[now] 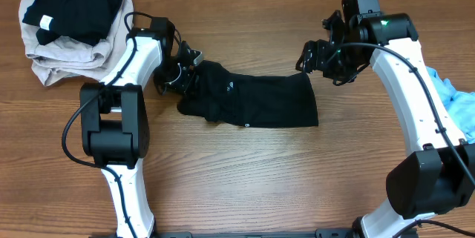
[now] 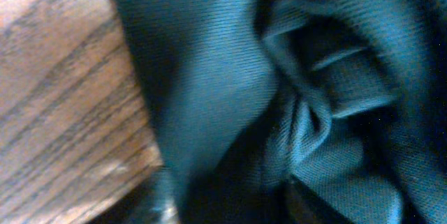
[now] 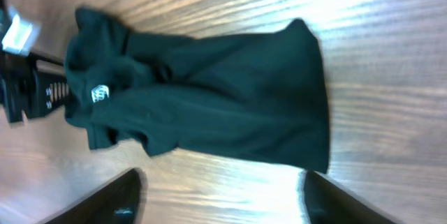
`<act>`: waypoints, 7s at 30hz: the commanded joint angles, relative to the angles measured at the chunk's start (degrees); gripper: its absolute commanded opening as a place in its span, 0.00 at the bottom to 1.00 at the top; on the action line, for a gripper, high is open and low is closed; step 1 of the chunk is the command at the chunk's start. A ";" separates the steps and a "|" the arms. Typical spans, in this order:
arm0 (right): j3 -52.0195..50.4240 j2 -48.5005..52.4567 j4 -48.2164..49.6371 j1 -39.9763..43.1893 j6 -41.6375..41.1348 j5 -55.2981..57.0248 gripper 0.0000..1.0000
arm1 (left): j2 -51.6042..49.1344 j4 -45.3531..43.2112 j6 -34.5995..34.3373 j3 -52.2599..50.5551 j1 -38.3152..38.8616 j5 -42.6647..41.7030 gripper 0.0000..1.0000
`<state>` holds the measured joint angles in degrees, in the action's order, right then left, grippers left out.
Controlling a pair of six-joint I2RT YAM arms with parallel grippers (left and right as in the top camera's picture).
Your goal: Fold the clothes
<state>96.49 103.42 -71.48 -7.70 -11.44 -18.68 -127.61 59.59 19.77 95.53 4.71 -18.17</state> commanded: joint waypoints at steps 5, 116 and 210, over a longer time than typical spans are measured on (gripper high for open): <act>-11.74 -1.40 6.62 -0.94 -3.63 -3.85 0.11 | -1.16 0.39 -3.58 -0.04 0.07 0.13 0.04; -22.93 -21.44 25.68 34.45 -10.51 -12.87 1.00 | -15.54 16.94 -15.69 33.94 38.45 15.58 1.00; -23.02 -21.44 18.12 33.77 -9.31 -12.85 1.00 | -6.21 -23.80 12.59 44.85 -24.04 20.06 0.04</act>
<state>73.49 82.13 -53.58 26.57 -20.97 -31.94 -135.76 36.62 33.19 140.84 -21.43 7.77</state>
